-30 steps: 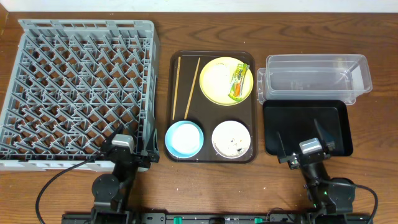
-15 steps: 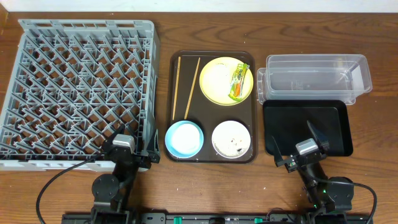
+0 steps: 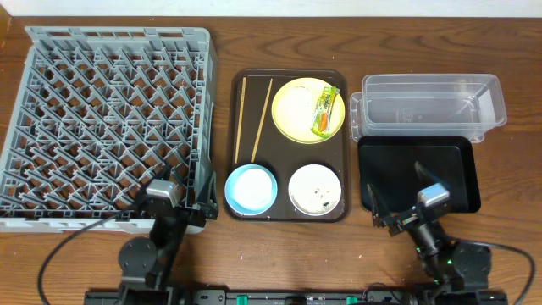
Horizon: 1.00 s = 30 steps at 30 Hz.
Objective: Sort waste into correct bins and load items into the dishwasher
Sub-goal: 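Grasp the tissue and green wrapper on the yellow plate with the right gripper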
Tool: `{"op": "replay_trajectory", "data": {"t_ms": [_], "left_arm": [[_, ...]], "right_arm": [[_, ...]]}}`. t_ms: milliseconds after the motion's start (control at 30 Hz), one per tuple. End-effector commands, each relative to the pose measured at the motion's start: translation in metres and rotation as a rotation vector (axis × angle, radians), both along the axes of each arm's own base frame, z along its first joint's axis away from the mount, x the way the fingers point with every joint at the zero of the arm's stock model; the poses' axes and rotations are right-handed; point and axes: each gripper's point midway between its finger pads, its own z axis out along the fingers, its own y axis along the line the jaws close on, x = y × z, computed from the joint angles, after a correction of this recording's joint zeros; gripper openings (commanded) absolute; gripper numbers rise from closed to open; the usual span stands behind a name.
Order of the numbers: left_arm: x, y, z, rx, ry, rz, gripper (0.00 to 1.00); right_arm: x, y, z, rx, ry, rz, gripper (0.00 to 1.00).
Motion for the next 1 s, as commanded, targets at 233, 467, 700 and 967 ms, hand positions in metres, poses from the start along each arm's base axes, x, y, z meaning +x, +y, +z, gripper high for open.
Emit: {"op": "replay_trajectory", "data": {"t_ms": [233, 467, 700, 967], "left_arm": [[0.029, -0.018, 0.043, -0.023, 0.364, -0.08, 0.96], [0.035, -0.069, 0.085, -0.101, 0.438, -0.392, 0.96], [0.024, -0.077, 0.091, -0.118, 0.446, -0.452, 0.96], [0.022, -0.072, 0.08, -0.116, 0.498, -0.417, 0.96]], "right_arm": [[0.042, 0.006, 0.047, 0.014, 0.485, 0.014, 0.99], [0.084, 0.03, 0.059, 0.087, 0.791, 0.092, 0.99], [0.1, 0.097, 0.07, 0.223, 0.815, 0.449, 0.97], [0.129, 0.124, -0.011, -0.227, 1.008, 0.06, 0.99]]}}
